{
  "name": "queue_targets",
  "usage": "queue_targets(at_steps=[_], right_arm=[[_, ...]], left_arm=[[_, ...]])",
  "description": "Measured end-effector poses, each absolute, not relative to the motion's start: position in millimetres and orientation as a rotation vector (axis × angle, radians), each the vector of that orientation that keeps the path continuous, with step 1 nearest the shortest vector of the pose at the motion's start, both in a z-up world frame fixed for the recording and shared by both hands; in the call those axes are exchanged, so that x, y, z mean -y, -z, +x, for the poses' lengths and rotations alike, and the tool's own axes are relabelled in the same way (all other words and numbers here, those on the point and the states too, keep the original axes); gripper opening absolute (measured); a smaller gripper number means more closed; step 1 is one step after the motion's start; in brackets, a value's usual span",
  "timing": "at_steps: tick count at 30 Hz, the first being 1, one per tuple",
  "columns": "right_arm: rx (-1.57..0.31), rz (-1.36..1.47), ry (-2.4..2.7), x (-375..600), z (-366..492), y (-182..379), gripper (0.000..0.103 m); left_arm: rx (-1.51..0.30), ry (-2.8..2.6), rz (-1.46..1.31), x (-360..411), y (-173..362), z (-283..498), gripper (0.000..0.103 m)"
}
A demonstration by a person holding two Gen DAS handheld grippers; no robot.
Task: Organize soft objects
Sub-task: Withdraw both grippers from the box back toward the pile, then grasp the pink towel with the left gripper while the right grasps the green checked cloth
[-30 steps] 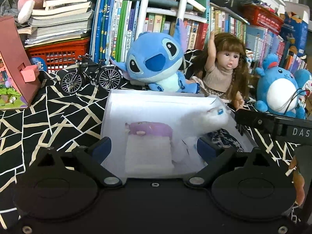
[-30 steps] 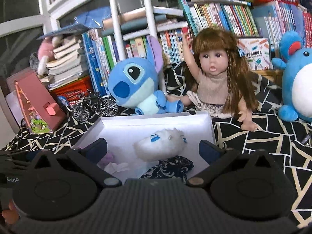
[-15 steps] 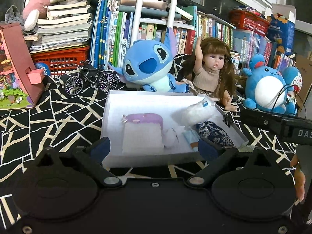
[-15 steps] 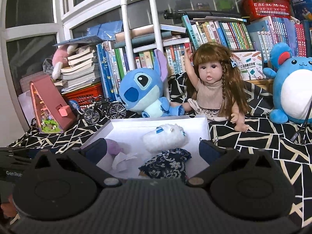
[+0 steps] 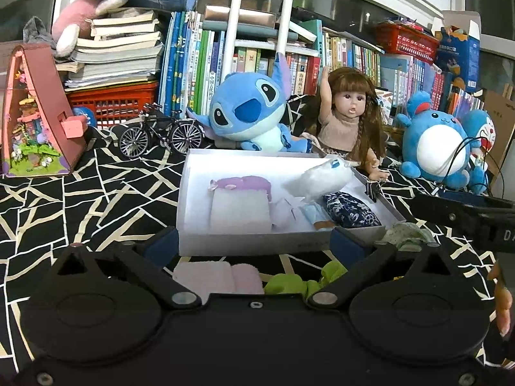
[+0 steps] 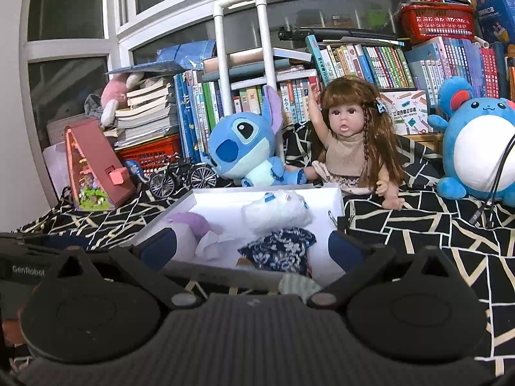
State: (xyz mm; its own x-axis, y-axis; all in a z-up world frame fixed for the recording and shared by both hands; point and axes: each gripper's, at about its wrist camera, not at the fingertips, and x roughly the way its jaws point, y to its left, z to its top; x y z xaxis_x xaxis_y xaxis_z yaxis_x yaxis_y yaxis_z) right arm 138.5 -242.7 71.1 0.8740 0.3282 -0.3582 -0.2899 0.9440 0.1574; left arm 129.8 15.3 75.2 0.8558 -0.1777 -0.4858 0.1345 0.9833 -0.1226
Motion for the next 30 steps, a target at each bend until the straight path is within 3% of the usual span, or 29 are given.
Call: queue_targets(at_steps=[30], right_arm=[[-0.432, 0.066, -0.198, 263, 104, -32, 0.103]], left_arm=[[-0.538, 0.102, -0.058, -30, -43, 91, 0.102]])
